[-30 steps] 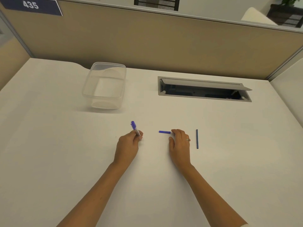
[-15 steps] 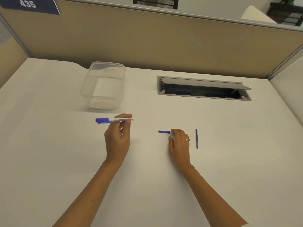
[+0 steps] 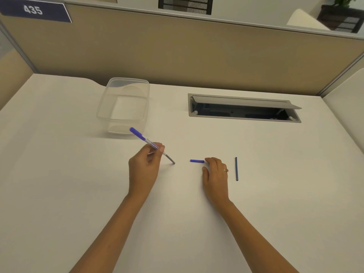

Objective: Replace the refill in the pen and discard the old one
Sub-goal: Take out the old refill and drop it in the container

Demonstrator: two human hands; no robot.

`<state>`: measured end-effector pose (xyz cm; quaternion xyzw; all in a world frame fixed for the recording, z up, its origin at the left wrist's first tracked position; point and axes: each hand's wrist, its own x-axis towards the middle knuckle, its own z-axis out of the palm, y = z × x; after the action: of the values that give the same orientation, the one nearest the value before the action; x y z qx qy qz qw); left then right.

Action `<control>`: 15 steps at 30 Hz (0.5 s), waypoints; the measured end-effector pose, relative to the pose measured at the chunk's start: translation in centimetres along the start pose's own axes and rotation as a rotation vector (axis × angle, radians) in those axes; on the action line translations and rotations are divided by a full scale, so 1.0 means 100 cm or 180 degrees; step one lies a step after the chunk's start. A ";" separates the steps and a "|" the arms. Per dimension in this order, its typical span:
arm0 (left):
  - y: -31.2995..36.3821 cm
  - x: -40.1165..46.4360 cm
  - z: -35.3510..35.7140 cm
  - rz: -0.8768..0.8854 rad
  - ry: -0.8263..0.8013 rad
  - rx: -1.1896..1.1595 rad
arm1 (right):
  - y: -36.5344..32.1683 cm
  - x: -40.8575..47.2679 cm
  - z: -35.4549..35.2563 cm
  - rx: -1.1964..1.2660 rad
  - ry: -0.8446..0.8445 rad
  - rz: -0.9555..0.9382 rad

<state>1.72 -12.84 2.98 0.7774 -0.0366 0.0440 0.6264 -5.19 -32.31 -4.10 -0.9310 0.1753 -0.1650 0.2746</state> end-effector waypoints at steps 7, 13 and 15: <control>-0.003 0.011 -0.032 -0.0767 0.0007 -0.1193 | -0.007 0.003 -0.001 -0.0009 -0.0011 -0.0043; -0.042 0.012 -0.056 -0.1868 -0.0165 -0.1144 | -0.004 0.000 -0.001 0.0021 0.0019 -0.0003; -0.051 0.013 -0.060 -0.2154 -0.0224 -0.1299 | -0.002 0.000 -0.001 0.0040 0.0007 0.0016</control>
<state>3.40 -5.91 -0.58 0.6061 0.1923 -0.1998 0.7455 -5.15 -32.22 -3.88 -0.9286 0.1768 -0.1664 0.2807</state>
